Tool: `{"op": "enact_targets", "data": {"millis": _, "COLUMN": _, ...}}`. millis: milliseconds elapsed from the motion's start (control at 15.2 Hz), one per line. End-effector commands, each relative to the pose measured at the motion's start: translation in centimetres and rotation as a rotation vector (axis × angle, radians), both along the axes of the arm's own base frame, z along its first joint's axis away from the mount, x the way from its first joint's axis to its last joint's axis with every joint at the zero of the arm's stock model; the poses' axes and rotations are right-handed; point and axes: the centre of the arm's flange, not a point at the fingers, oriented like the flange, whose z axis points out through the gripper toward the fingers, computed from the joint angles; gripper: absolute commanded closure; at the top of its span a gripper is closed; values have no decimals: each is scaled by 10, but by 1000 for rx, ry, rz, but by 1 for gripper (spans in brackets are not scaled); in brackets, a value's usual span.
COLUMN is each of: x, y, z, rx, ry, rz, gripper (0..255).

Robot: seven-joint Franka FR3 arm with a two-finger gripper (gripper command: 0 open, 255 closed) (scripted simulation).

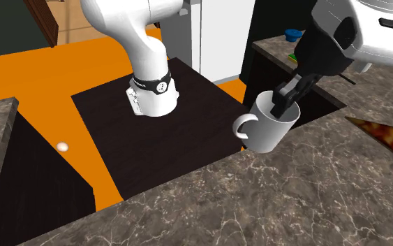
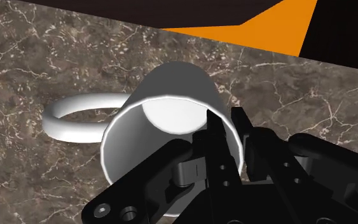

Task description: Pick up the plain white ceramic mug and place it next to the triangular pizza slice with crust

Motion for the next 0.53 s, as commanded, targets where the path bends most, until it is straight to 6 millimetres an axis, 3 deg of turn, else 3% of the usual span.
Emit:
{"op": "enact_targets", "data": {"millis": 0, "x": 10, "y": 23, "z": 3, "rx": 0, "ry": 0, "rz": -1, "gripper": 255}}
{"op": "enact_targets", "data": {"millis": 462, "x": 41, "y": 110, "z": 3, "rx": 0, "ry": 0, "rz": -1, "gripper": 255}}
